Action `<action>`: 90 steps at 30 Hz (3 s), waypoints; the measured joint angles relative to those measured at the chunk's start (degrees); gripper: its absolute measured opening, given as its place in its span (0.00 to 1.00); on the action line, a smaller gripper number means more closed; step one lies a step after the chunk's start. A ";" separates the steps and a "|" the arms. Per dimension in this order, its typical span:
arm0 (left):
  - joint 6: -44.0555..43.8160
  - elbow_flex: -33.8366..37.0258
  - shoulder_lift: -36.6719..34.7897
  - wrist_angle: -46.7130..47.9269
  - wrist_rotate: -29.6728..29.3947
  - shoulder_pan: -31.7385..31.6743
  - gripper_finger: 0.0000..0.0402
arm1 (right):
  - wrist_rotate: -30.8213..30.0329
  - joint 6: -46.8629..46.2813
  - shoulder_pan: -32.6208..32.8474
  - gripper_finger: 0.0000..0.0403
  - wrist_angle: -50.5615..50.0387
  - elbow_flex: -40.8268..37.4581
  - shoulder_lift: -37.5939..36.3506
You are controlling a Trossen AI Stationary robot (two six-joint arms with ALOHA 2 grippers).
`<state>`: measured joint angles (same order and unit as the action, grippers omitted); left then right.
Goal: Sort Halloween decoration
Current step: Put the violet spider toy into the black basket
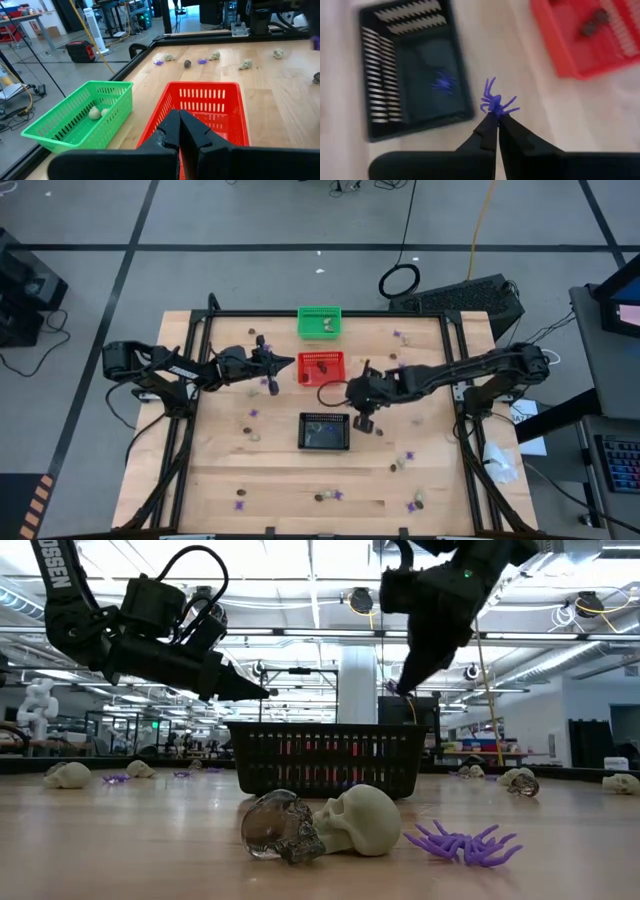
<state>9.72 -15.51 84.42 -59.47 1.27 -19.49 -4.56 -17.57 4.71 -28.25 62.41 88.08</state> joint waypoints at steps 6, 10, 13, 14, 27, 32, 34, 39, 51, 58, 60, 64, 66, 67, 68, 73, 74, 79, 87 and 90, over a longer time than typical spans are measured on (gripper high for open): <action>0.04 0.00 0.00 -0.02 -0.02 0.01 0.00 | 6.24 0.73 0.45 0.00 4.88 0.02 3.04; 0.02 0.00 0.00 0.00 -0.02 0.00 0.00 | 8.91 0.92 0.84 0.00 5.92 1.38 7.12; 0.01 0.00 0.00 0.02 -0.02 0.00 0.00 | 9.32 2.16 0.99 0.00 5.10 3.67 9.90; 0.00 0.00 0.00 0.01 -0.02 0.00 0.00 | 9.33 2.52 0.99 0.00 4.57 4.58 10.90; -0.02 0.00 0.00 0.80 -0.02 0.00 0.00 | 9.34 5.02 1.29 0.17 -1.08 10.34 15.15; -0.02 0.00 0.00 1.59 -0.02 0.01 0.00 | 9.21 6.12 1.91 0.25 -3.21 10.34 13.38; -0.02 0.00 0.00 1.90 -0.02 0.08 0.00 | 8.57 6.30 2.68 0.23 -5.05 10.34 12.00; -0.02 0.00 0.00 1.99 -0.02 0.07 0.00 | 5.37 6.33 5.58 0.06 -7.95 10.34 7.22; -0.02 0.00 0.00 3.13 0.00 0.07 0.00 | 8.04 -18.10 16.37 0.00 -8.51 -1.47 0.39; -0.42 0.00 0.00 3.08 0.00 0.07 0.00 | 18.02 -31.40 21.68 0.00 -11.42 -2.05 0.36; -0.42 0.00 0.00 3.06 0.00 0.07 0.00 | 18.40 -34.30 23.13 0.02 -15.80 -2.05 0.36; -0.35 0.00 0.00 3.04 0.00 0.07 0.00 | 16.53 -38.93 25.16 0.10 -25.53 -2.07 0.36; -0.33 0.00 0.00 3.04 0.00 0.07 0.00 | 14.87 -39.94 25.76 0.17 -27.82 -2.92 0.33; -0.33 0.00 0.00 3.04 0.00 0.07 0.00 | 14.78 -40.04 25.84 0.20 -27.96 -3.88 0.32; -0.31 0.00 0.00 3.04 0.00 0.07 0.00 | 14.80 -40.03 25.84 0.23 -27.66 -5.09 0.35; 0.01 0.00 0.00 3.04 0.00 0.07 0.00 | 13.14 -37.48 25.80 0.35 -24.07 -11.71 0.39; 0.09 0.00 0.00 3.04 0.00 0.07 0.00 | 12.06 -37.24 25.80 0.37 -23.54 -12.53 0.40; 0.11 0.00 0.00 3.04 0.00 0.07 0.00 | 8.82 -34.99 25.80 0.38 -21.22 -14.01 0.38; 0.13 0.00 0.00 3.04 0.00 0.07 0.00 | 9.08 -33.87 25.80 0.38 -15.17 -16.84 0.19; 0.15 0.00 0.00 3.06 0.00 0.07 0.00 | 9.43 -34.08 25.78 0.38 -15.35 -17.03 0.19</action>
<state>9.87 -15.51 84.42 -56.40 1.28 -19.42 4.87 -51.65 30.48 -43.60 45.38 88.27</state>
